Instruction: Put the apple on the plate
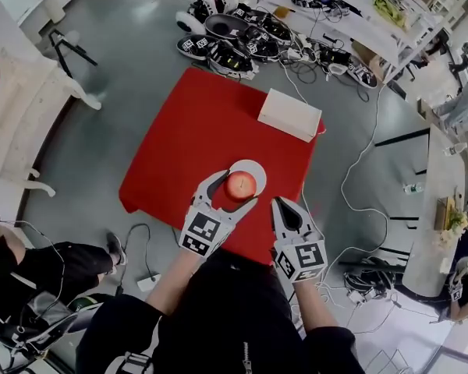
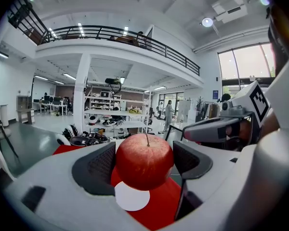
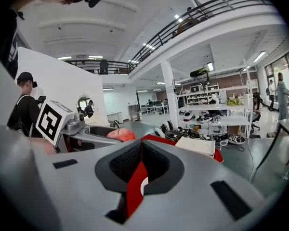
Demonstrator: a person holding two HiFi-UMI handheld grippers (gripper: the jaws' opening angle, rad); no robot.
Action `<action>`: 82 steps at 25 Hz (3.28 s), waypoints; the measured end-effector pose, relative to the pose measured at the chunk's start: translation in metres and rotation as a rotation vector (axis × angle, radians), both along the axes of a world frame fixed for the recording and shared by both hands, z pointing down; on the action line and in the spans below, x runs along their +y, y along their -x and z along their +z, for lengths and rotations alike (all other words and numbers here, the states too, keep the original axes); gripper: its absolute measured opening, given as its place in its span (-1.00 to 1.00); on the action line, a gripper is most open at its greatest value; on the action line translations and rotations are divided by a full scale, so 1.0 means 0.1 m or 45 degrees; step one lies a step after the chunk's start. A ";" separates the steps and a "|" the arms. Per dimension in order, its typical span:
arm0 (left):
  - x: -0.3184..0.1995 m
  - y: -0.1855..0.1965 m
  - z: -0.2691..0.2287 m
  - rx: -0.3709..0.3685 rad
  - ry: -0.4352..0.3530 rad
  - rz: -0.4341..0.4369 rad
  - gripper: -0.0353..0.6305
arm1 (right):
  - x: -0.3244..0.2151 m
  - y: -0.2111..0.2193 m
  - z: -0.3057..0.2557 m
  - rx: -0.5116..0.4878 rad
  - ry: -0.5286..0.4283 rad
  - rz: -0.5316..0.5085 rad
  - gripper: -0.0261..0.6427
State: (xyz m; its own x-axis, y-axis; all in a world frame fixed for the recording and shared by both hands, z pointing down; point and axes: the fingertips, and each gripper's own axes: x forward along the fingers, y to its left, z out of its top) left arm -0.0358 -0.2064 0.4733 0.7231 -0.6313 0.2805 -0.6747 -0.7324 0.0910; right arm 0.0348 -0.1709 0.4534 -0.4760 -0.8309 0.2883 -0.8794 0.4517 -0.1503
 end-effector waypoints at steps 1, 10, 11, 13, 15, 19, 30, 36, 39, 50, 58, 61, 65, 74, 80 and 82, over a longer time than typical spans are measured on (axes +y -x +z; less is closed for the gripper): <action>-0.04 -0.03 0.00 -0.001 0.001 -0.004 0.24 | -0.05 -0.03 0.01 -0.002 0.004 -0.003 -0.89; -0.32 -0.11 0.08 0.001 -0.008 -0.053 0.24 | -0.31 -0.13 0.05 0.004 0.029 -0.056 -0.89; -0.35 -0.12 0.10 0.002 -0.013 -0.059 0.24 | -0.32 -0.14 0.07 0.004 0.034 -0.059 -0.89; -0.40 -0.14 0.16 0.001 -0.017 -0.065 0.24 | -0.35 -0.16 0.09 0.005 0.043 -0.063 -0.89; -0.46 -0.15 0.29 -0.023 -0.009 -0.075 0.24 | -0.38 -0.17 0.12 0.008 0.054 -0.064 -0.89; -0.55 -0.20 0.65 -0.080 0.006 -0.072 0.24 | -0.39 -0.24 0.24 0.010 0.087 -0.045 -0.89; -0.81 -0.40 1.66 -0.094 0.059 -0.041 0.24 | -0.35 -0.38 0.69 -0.013 0.216 0.038 -0.89; -0.94 -0.46 2.20 -0.119 0.112 -0.067 0.24 | -0.29 -0.43 0.84 -0.006 0.267 0.056 -0.89; -0.95 -0.48 2.47 -0.128 0.162 -0.063 0.24 | -0.26 -0.48 0.88 0.004 0.286 0.072 -0.89; -0.86 -0.49 2.76 -0.138 0.141 -0.070 0.24 | -0.18 -0.59 1.05 0.004 0.333 0.092 -0.89; -0.78 -0.47 2.68 -0.143 0.137 -0.030 0.24 | -0.17 -0.55 1.00 -0.007 0.332 0.069 -0.89; -0.70 -0.50 2.63 -0.165 0.135 -0.013 0.24 | -0.18 -0.61 0.96 -0.016 0.315 0.072 -0.89; -0.59 -0.49 2.42 -0.202 0.105 -0.017 0.24 | -0.22 -0.61 0.89 -0.036 0.298 0.038 -0.89; -0.23 -0.34 1.15 -0.075 -0.053 -0.099 -0.83 | -0.28 -0.48 0.70 -0.027 0.208 -0.100 -0.89; 0.03 -0.25 0.70 -0.022 -0.004 -0.139 -0.88 | -0.30 -0.49 0.57 -0.053 0.155 -0.105 -0.89; 0.10 -0.21 0.61 -0.022 -0.001 -0.156 -0.88 | -0.30 -0.45 0.55 -0.052 0.131 -0.101 -0.89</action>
State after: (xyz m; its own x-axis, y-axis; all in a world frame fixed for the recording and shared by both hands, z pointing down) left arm -0.0144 -0.1966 0.5339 0.6355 -0.7149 0.2918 -0.7607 -0.6443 0.0782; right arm 0.0801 -0.2011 0.5088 -0.5522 -0.7570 0.3493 -0.8337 0.4999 -0.2346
